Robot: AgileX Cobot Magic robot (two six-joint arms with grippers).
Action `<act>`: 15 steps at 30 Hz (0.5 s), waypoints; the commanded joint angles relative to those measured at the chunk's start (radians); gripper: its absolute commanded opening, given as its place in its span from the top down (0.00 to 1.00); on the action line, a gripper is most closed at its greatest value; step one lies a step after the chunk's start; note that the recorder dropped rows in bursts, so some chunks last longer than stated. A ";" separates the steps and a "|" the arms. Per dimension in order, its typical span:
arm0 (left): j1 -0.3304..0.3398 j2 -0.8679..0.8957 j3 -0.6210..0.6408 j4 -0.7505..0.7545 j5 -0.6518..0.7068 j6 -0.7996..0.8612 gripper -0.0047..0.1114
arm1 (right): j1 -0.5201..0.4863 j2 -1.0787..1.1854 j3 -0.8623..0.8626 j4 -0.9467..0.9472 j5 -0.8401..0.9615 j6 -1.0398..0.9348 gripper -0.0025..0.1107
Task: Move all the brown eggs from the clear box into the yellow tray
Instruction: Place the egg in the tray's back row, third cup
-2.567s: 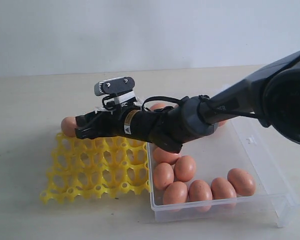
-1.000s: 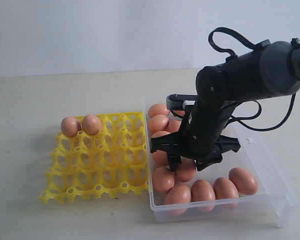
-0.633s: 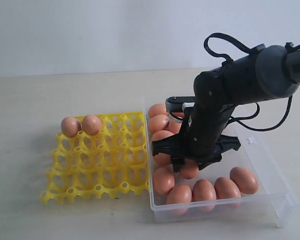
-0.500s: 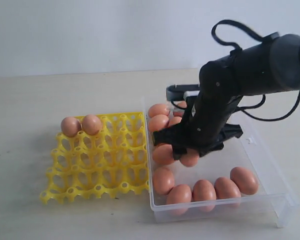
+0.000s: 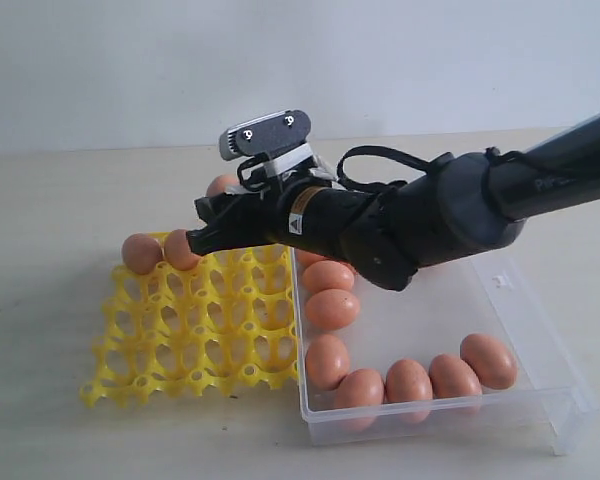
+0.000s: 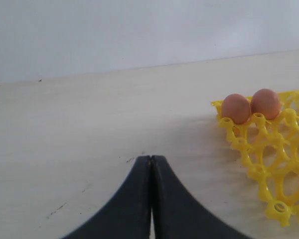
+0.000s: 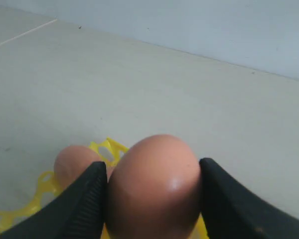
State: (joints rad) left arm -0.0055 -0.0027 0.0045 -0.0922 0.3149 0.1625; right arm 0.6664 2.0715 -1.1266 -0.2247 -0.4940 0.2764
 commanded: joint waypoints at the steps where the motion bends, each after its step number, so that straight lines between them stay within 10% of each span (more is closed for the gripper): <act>1: -0.006 0.003 -0.005 -0.005 -0.004 -0.003 0.96 | 0.003 0.067 -0.059 -0.022 -0.031 0.022 0.98; 15: -0.006 0.003 -0.005 -0.005 -0.004 -0.001 0.96 | 0.001 0.145 -0.079 -0.015 -0.009 -0.034 0.98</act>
State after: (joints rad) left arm -0.0055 -0.0027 0.0045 -0.0922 0.3149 0.1625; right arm 0.6687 2.2069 -1.1991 -0.2383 -0.4892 0.2792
